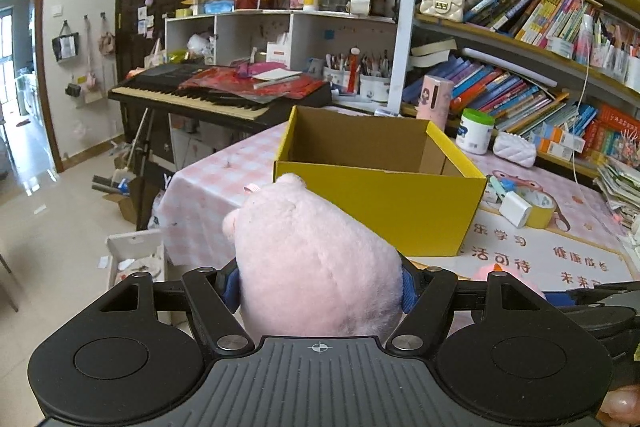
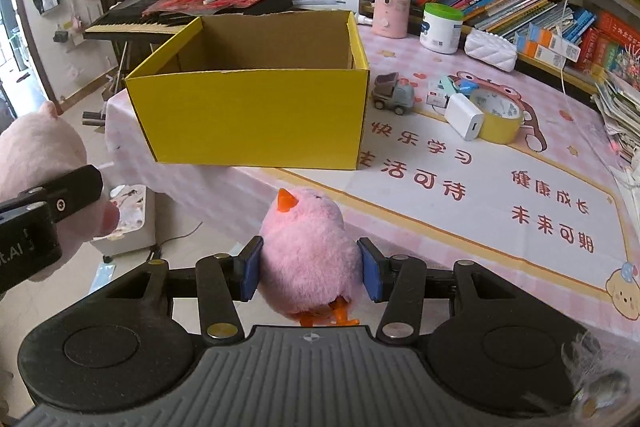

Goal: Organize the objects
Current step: 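Carry the pig and chick over the yellow box with both grippers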

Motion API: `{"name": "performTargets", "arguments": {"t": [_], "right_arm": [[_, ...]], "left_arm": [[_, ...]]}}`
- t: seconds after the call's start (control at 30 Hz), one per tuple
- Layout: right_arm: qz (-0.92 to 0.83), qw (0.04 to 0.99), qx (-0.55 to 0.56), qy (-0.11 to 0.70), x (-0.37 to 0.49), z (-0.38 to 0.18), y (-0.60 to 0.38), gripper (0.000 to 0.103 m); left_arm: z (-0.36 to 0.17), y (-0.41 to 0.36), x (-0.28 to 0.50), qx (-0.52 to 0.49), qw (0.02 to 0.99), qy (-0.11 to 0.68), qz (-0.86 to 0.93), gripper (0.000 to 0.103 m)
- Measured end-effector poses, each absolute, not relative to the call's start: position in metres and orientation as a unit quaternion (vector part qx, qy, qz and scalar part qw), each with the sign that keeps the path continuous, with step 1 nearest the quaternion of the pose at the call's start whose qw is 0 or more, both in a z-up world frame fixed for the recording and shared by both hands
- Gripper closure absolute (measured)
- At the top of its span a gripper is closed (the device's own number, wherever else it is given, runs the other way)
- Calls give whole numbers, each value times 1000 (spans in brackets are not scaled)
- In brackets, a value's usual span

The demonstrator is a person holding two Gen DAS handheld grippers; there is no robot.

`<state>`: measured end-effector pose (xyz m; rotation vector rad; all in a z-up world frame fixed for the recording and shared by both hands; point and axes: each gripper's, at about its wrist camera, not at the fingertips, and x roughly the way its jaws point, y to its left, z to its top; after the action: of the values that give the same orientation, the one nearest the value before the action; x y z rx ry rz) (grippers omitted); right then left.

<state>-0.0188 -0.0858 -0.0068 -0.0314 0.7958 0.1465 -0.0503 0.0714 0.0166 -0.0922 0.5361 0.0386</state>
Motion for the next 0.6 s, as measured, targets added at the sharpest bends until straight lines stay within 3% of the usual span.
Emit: {"name": "performTargets", "arguments": {"t": [0.6], "right_arm": [[60,926,-18,373,-15,8,-85,56]], "left_arm": [[27,72,-46,-58,970,238,-5,33]]}}
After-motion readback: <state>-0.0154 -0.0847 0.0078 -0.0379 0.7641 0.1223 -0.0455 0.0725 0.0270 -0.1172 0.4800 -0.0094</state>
